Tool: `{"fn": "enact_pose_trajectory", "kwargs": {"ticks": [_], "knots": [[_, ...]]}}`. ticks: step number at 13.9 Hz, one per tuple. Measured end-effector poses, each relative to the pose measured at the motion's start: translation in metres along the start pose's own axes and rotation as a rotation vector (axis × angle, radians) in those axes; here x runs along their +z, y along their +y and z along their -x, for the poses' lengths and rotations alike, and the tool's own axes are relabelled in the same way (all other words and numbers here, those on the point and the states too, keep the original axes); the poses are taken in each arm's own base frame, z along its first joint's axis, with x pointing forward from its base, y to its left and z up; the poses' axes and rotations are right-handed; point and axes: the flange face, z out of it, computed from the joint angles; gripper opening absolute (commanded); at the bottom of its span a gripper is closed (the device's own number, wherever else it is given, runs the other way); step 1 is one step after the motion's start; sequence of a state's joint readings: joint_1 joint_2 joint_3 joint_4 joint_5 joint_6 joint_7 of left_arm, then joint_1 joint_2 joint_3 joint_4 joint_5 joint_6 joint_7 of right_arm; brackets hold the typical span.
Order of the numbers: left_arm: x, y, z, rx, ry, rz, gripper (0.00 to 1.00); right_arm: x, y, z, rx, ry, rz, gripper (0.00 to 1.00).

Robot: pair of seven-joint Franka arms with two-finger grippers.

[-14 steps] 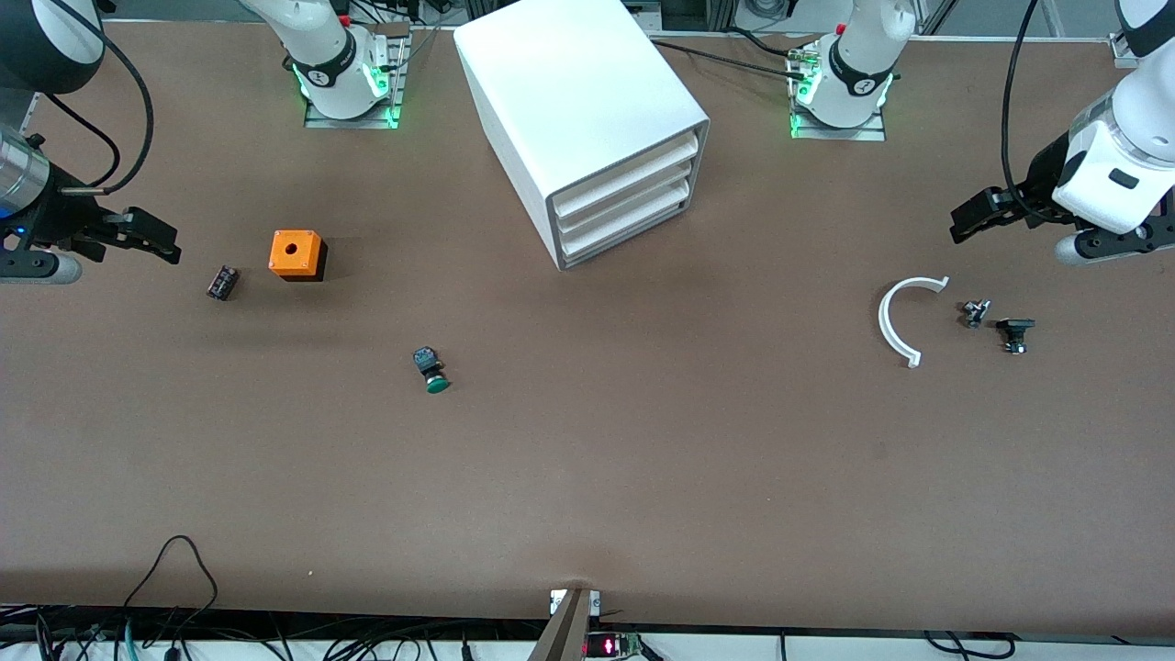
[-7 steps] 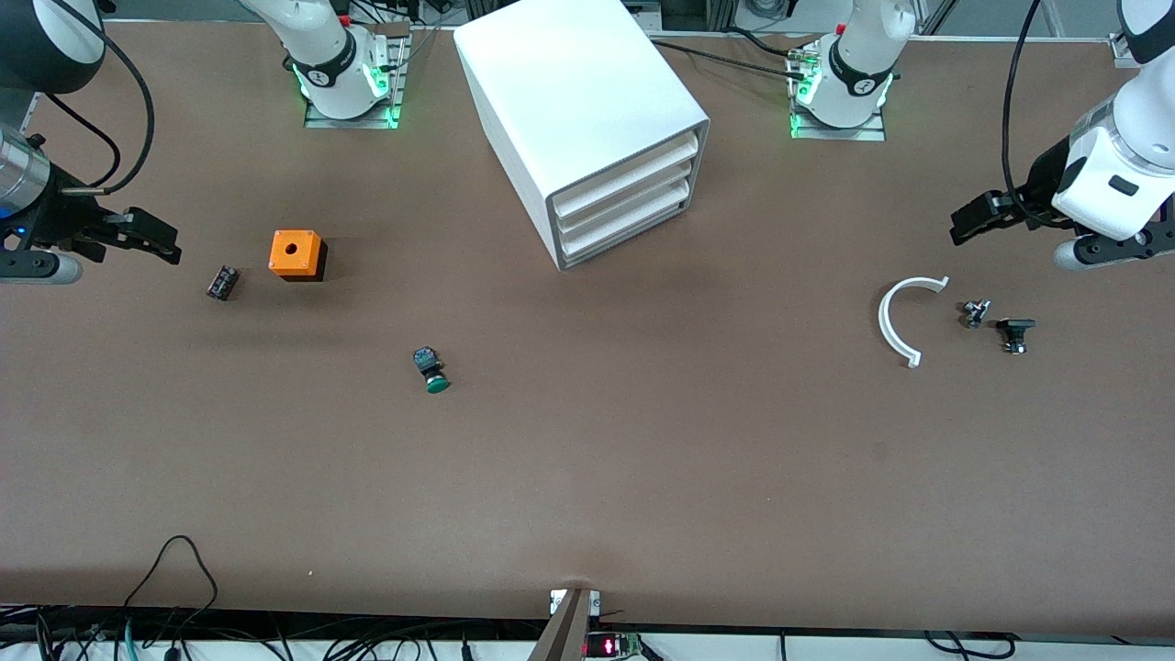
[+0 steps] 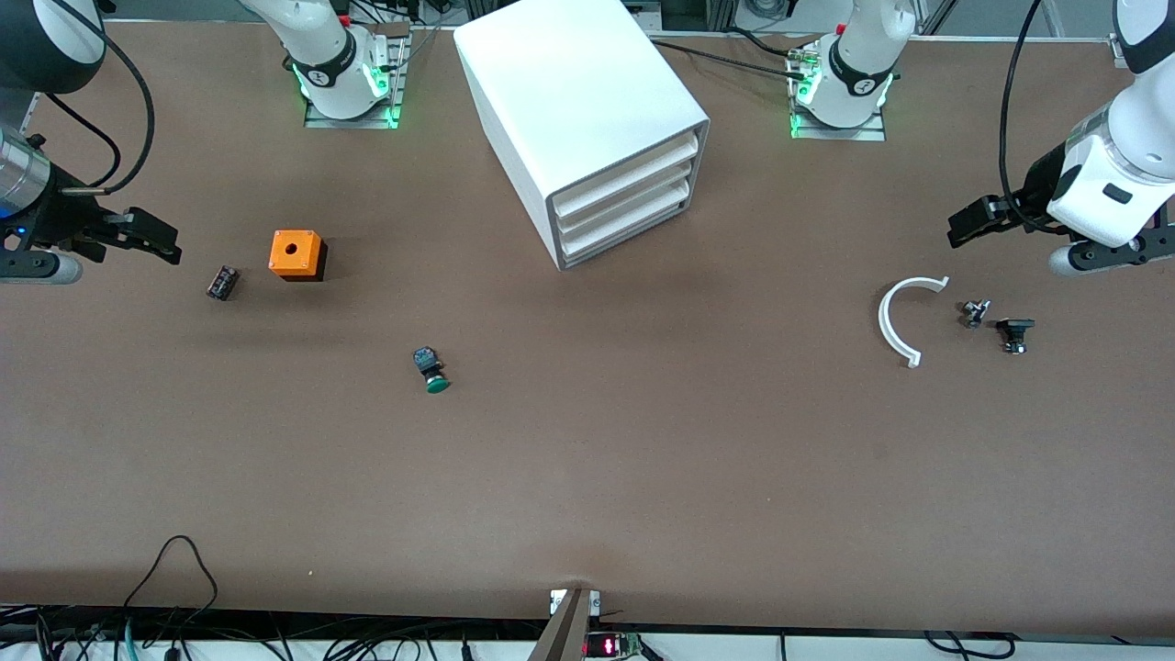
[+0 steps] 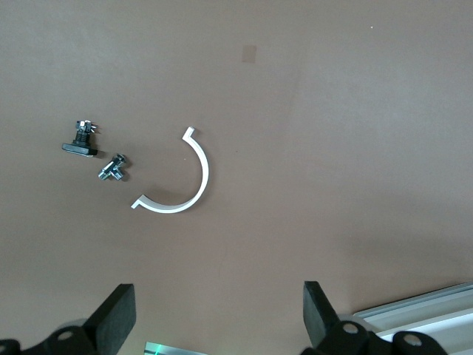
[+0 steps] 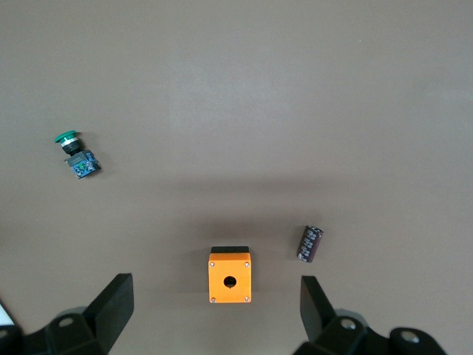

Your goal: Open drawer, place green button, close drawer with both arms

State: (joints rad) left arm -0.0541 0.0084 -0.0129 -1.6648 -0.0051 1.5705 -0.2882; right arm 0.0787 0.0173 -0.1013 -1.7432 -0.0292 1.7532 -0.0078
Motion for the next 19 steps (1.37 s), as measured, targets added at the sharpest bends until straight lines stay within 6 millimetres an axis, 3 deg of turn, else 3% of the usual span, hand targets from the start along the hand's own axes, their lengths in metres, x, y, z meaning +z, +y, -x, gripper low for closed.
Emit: {"fn": "enact_pose_trajectory", "kwargs": {"ticks": [4, 8, 11, 15, 19], "knots": [[-0.01, 0.018, -0.002, 0.032, -0.028, -0.011, 1.0, 0.008, -0.003, -0.005, -0.003, 0.0, 0.0, 1.0], [0.016, 0.043, -0.01, 0.074, -0.123, -0.04, 1.0, 0.029, -0.009, -0.014, -0.013, -0.024, 0.002, 1.0], [0.035, 0.049, -0.016, 0.13, -0.198, 0.05, 1.0, 0.05, -0.035, -0.02, -0.056, -0.057, 0.006, 1.0], [0.098, 0.063, -0.035, 0.151, -0.339, 0.08, 1.0, 0.087, -0.078, -0.031, -0.094, -0.088, -0.048, 1.0], [0.173, 0.092, -0.041, 0.132, -0.524, 0.234, 1.0, 0.163, -0.119, -0.047, -0.155, -0.141, -0.119, 1.0]]}}
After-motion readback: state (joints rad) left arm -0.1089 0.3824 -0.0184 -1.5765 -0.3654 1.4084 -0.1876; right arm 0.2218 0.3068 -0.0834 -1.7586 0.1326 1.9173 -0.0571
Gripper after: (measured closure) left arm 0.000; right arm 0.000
